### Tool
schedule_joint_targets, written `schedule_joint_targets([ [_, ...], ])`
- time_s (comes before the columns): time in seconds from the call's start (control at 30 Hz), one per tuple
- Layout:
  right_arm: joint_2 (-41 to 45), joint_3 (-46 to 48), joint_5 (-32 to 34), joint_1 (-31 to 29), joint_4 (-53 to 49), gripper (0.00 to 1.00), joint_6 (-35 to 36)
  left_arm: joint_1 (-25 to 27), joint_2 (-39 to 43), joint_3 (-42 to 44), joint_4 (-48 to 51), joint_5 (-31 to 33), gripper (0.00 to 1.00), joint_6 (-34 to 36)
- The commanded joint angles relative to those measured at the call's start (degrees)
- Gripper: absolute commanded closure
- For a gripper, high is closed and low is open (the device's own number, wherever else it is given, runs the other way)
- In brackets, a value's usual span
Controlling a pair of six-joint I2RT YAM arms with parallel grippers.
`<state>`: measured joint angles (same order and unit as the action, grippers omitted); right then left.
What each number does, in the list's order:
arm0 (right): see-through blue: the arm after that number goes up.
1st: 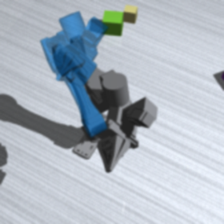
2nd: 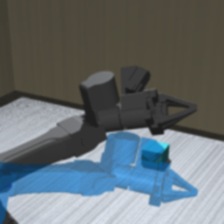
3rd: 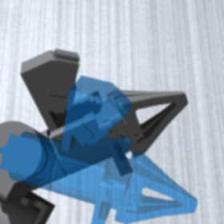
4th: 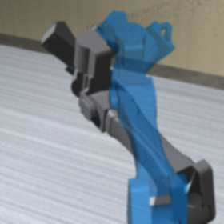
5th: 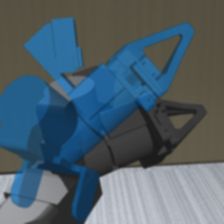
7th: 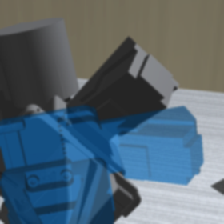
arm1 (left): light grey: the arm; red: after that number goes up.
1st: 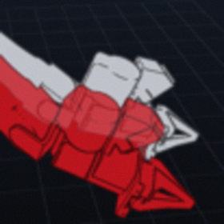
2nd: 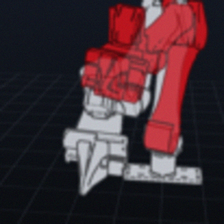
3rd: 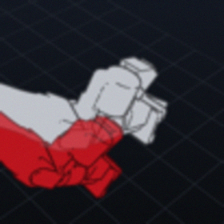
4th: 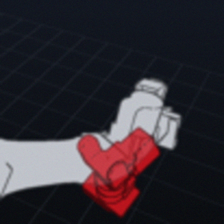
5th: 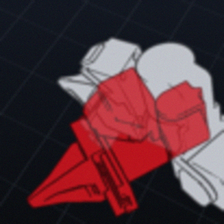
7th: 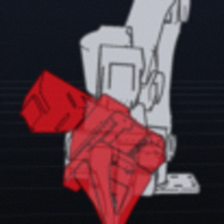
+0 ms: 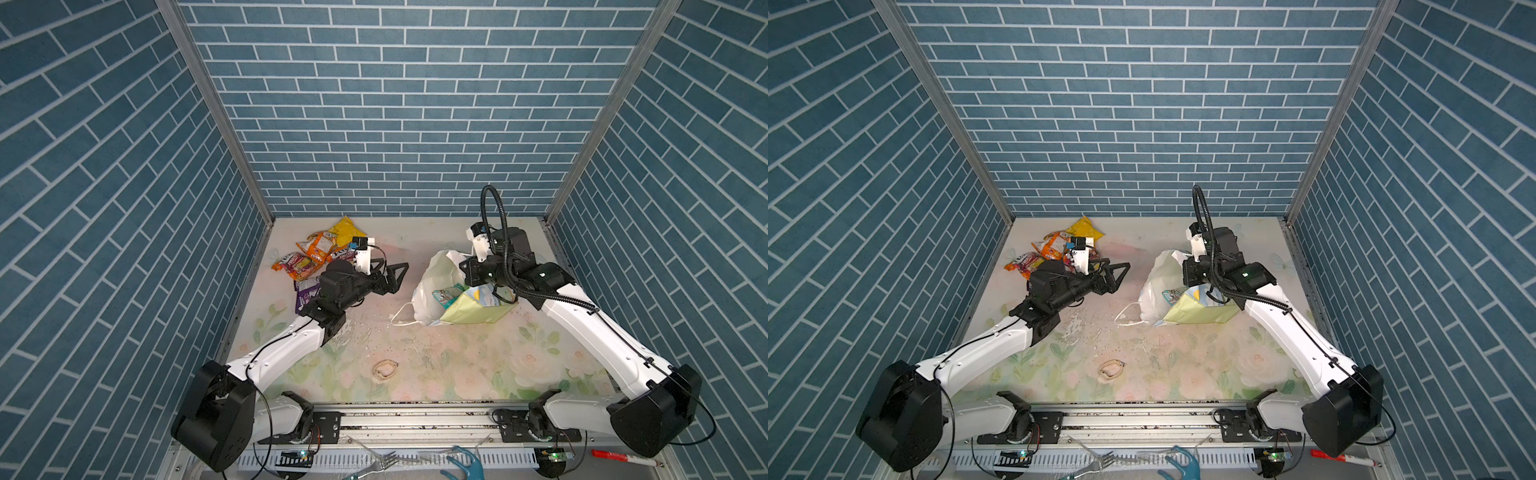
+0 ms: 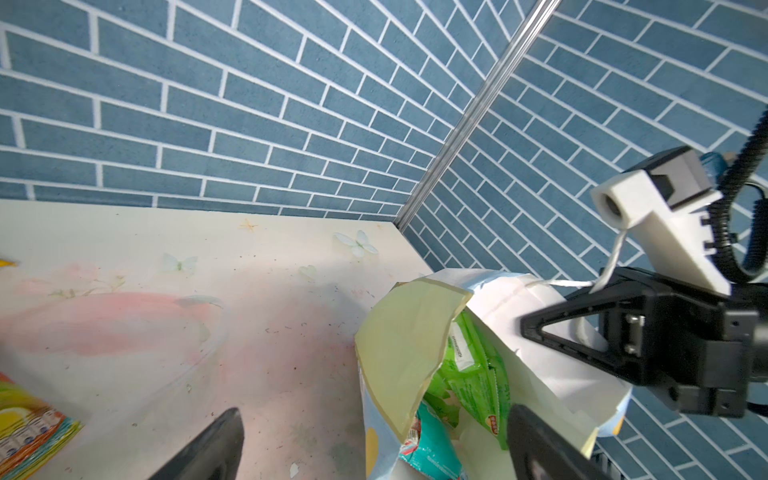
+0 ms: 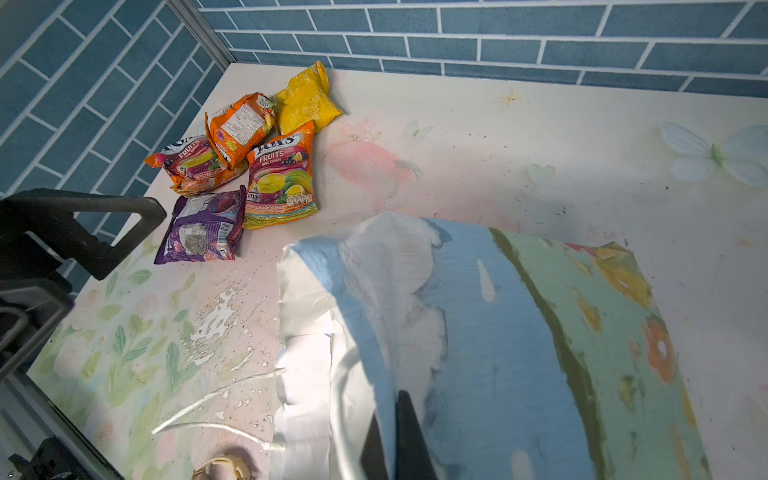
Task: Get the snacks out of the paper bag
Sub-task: 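Move the left gripper back toward the paper bag held by the right gripper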
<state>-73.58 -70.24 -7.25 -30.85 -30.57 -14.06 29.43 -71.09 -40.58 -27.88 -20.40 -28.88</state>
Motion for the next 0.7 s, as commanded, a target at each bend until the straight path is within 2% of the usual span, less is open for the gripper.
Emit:
schedule_joint_targets([
  [0.0,-0.42,-0.19,1.26,-0.16,-0.52,1.0,5.61,2.12,-0.84,0.36,-3.72,-1.64,0.03,1.29],
  [0.27,-1.11,-3.73,6.24,-0.17,-7.39,1.0,12.96,8.34,-1.2,0.38,-4.42,-1.35,0.07,5.98],
  [0.53,-2.61,-4.12,5.38,-0.09,-6.76,1.0,20.08,13.13,-3.14,4.65,-6.63,4.06,0.08,9.26],
  [0.67,-3.89,-4.34,0.36,-0.16,-6.09,1.0,23.02,15.61,-4.99,5.6,-6.87,6.09,0.09,11.29],
])
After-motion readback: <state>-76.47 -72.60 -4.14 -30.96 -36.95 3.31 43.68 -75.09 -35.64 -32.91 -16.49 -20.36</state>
